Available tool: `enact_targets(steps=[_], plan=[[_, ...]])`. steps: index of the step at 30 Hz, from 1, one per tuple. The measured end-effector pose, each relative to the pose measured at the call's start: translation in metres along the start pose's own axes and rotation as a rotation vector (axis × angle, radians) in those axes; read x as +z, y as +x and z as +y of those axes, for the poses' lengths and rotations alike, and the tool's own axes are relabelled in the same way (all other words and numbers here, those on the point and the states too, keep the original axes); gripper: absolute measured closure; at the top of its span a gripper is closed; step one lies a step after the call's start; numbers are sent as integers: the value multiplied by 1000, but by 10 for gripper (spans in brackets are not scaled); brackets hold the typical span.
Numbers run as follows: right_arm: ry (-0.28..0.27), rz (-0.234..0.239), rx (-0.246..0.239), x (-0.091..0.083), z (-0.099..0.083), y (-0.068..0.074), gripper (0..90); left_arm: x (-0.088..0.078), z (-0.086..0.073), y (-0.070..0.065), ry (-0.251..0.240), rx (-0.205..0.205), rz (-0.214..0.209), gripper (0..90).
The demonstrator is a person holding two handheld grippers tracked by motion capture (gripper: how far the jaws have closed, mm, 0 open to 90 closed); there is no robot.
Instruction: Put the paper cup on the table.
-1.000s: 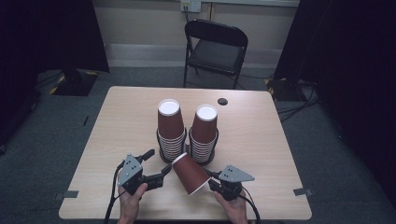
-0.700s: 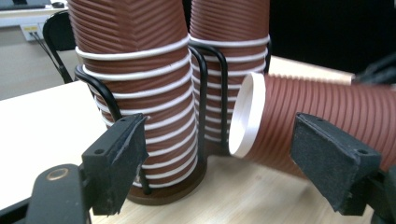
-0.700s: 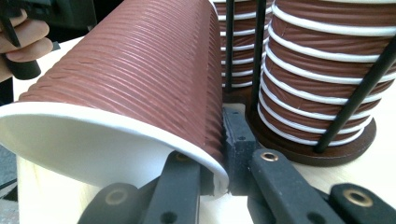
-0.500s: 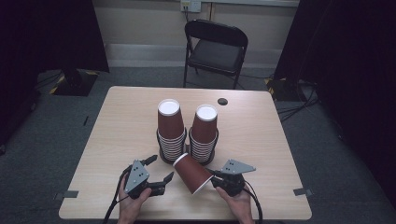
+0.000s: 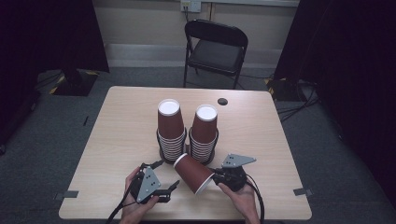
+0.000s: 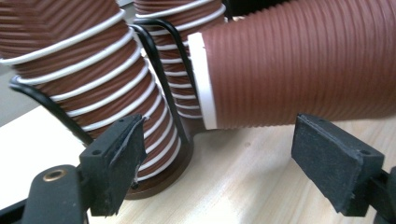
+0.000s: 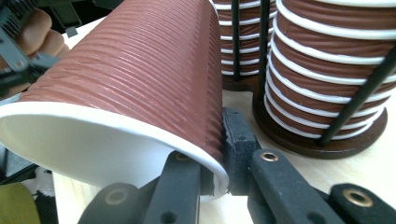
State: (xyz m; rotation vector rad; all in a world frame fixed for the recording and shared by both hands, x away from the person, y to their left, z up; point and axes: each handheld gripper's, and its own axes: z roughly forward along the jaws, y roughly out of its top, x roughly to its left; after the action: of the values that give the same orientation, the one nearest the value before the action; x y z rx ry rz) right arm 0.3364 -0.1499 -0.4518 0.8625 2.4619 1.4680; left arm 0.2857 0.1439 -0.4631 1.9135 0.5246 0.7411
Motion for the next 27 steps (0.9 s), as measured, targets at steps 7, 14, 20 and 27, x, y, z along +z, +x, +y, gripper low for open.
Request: enact_targets(steps=[7, 14, 20, 27], plan=[[65, 28, -12, 2, 9, 1, 841, -1, -4, -9, 3, 85, 2, 164], [145, 43, -19, 8, 19, 1, 842, 2, -5, -16, 27, 159, 36, 156], [200, 50, -26, 13, 27, 2, 841, 5, -4, -22, 44, 256, 68, 152], [246, 56, -19, 15, 33, 1, 841, 7, -4, -24, 40, 286, 76, 148]])
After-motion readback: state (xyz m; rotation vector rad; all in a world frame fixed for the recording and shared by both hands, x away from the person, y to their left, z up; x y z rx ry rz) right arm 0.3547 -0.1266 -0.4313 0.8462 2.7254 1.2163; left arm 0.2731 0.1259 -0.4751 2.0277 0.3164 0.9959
